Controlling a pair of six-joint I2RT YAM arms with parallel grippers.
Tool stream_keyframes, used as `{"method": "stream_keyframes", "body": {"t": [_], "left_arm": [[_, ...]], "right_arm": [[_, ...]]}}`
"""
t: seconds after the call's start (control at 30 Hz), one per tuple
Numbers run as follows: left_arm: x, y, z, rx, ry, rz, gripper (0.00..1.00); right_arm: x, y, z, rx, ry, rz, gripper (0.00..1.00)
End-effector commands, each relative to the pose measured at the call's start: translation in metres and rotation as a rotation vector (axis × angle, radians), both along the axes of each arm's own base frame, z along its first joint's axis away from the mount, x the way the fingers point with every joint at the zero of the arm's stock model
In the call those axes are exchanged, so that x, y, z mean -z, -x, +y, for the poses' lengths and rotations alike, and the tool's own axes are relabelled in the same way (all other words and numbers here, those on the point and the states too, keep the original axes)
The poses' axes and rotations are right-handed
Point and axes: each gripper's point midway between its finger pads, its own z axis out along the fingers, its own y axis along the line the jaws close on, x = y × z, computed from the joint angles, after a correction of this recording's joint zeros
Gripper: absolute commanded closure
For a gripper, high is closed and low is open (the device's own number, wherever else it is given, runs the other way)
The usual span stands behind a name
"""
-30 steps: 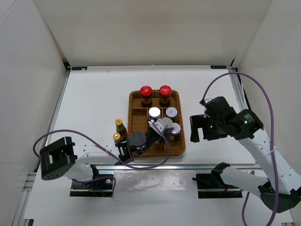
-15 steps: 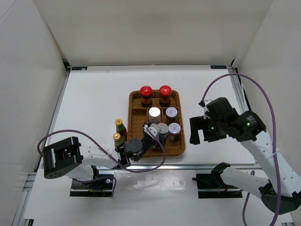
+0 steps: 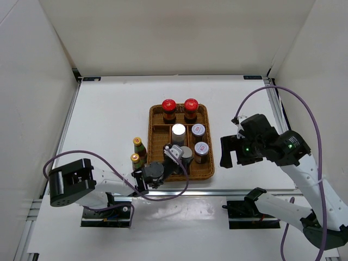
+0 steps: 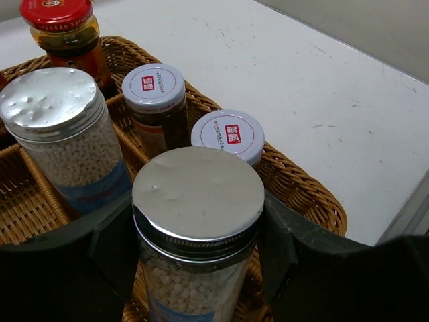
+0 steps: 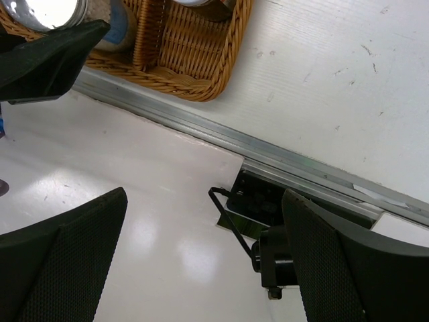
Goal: Organize the condiment bottles
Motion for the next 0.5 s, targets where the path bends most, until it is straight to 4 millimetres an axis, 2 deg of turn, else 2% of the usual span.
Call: {"method": "stream_keyframes", "body": {"t": [0.0, 0.03, 0.07, 0.1, 0.13, 0.27, 0.37, 0.47], "left_arm": [[-0.021, 0.003, 0.003, 0.001, 0.089, -0.018, 0.48], [-0.024, 0.002, 0.002, 0.001, 0.102, -0.022, 0.47], [-0.019, 0.003, 0.003, 0.001, 0.095, -0.02, 0.45], [-0.021, 0.001, 0.004, -0.008, 0.103, -0.022, 0.36], [-0.018, 0.001, 0.003, -0.008, 0.095, -0.02, 0.0], [-0.015, 0.001, 0.004, -0.008, 0.084, -0.016, 0.0], [-0.027, -0.001, 0.006, -0.019, 0.076, -0.04, 0.0], [-0.055, -0.009, 0.014, -0.076, 0.097, -0.082, 0.0]], "right_arm": [[0.005, 0.019, -0.011, 0.003, 0.03, 0.072, 0.0], [0.005, 0.019, -0.011, 0.003, 0.03, 0.072, 0.0], [0.008, 0.02, -0.011, 0.003, 0.035, 0.079, 0.0], [0.007, 0.021, -0.01, -0.002, 0.028, 0.085, 0.0], [0.007, 0.021, -0.01, -0.002, 0.028, 0.085, 0.0], [0.01, 0.02, -0.007, -0.006, 0.035, 0.107, 0.0], [0.01, 0.017, -0.005, -0.006, 0.035, 0.107, 0.0], [0.011, 0.017, -0.003, -0.01, 0.034, 0.12, 0.0]]}}
